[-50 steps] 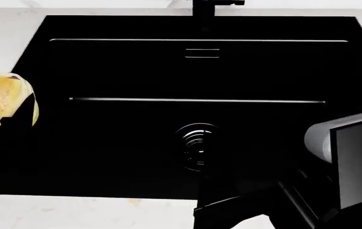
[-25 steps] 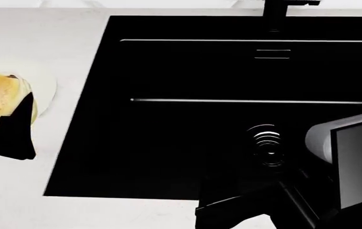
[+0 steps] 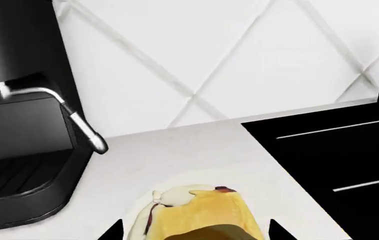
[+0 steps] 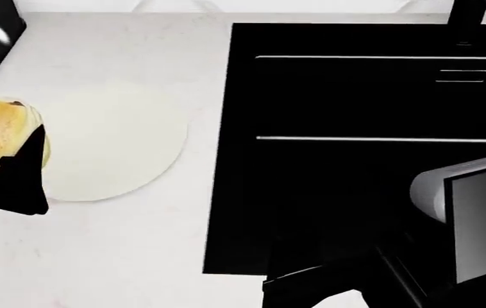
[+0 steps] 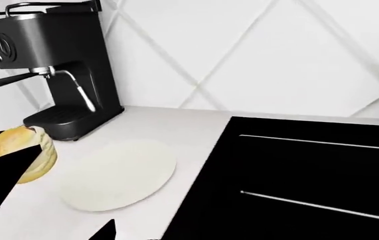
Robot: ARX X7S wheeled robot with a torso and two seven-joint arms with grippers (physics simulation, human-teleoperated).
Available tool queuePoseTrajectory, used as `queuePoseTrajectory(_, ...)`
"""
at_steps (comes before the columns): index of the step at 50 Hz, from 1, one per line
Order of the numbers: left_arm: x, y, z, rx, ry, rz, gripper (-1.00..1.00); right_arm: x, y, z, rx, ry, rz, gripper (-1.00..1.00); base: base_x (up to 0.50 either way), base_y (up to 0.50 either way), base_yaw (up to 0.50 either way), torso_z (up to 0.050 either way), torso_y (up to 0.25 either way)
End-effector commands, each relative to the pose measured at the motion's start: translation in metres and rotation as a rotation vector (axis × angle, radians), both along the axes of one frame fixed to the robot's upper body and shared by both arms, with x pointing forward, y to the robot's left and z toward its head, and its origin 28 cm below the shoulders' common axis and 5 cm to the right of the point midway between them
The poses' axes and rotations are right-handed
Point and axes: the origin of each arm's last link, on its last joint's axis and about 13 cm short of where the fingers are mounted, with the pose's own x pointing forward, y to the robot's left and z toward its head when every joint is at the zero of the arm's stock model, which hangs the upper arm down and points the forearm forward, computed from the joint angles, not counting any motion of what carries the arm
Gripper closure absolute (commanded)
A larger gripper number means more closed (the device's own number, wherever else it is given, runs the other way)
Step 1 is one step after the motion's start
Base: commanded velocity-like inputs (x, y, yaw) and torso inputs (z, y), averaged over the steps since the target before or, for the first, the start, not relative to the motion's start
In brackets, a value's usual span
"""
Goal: Place the pastries on the plates.
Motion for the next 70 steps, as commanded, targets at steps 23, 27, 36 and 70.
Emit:
queuePoseTrajectory(23, 0.004, -0.007, 0.0, -0.011, 0.0, -0.025, 1.0, 0.001, -0.005, -0.001, 0.002, -0.014, -0.05, -1.0, 0.21, 0.08, 0.0, 0.0, 0.001)
queuePoseTrajectory(27, 0.011, -0.011, 0.001, -0.013, 0.016, -0.048, 1.0, 0.002, -0.005, 0.0, 0.005, -0.013, -0.051, -1.0, 0.0, 0.0, 0.0, 0.0, 0.0)
queuePoseTrajectory(36, 0.037, -0.021, 0.005, 0.003, 0.056, -0.085, 1.0, 0.003, -0.006, -0.001, 0.013, -0.008, -0.061, -1.0, 0.0, 0.0, 0.0, 0.0, 0.0)
queuePoseTrajectory(70, 0.084, -0.041, -0.034, 0.016, 0.201, -0.129, 1.0, 0.004, -0.011, -0.003, 0.029, 0.021, -0.078, -1.0, 0.0, 0.0, 0.0, 0.0, 0.001)
